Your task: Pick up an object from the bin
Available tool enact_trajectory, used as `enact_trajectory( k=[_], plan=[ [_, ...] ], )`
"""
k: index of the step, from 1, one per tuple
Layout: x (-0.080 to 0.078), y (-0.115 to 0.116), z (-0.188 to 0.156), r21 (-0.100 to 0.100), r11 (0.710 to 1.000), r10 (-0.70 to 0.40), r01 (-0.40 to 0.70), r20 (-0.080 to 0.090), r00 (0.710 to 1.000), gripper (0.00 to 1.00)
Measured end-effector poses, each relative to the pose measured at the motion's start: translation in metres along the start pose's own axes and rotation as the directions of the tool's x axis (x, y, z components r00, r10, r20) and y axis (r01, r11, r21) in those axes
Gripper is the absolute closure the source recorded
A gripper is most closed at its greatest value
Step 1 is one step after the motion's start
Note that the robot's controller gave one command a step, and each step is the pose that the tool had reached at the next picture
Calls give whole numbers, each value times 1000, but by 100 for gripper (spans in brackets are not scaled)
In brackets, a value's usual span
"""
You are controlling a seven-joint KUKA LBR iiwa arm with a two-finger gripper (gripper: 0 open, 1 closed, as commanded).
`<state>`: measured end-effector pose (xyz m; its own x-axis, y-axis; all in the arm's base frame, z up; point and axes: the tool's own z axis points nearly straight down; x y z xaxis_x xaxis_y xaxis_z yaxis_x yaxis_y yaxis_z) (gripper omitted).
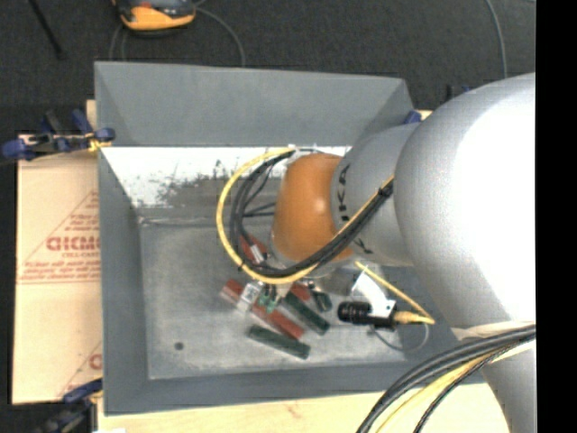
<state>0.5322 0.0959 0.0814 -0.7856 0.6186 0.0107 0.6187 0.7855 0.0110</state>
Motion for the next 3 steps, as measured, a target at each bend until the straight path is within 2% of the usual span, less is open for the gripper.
enact_trajectory(
  k=[3],
  plan=[
    [0, -3, -16, 11, 1000, -3, 3, 10, 1000, 100]
  ],
)
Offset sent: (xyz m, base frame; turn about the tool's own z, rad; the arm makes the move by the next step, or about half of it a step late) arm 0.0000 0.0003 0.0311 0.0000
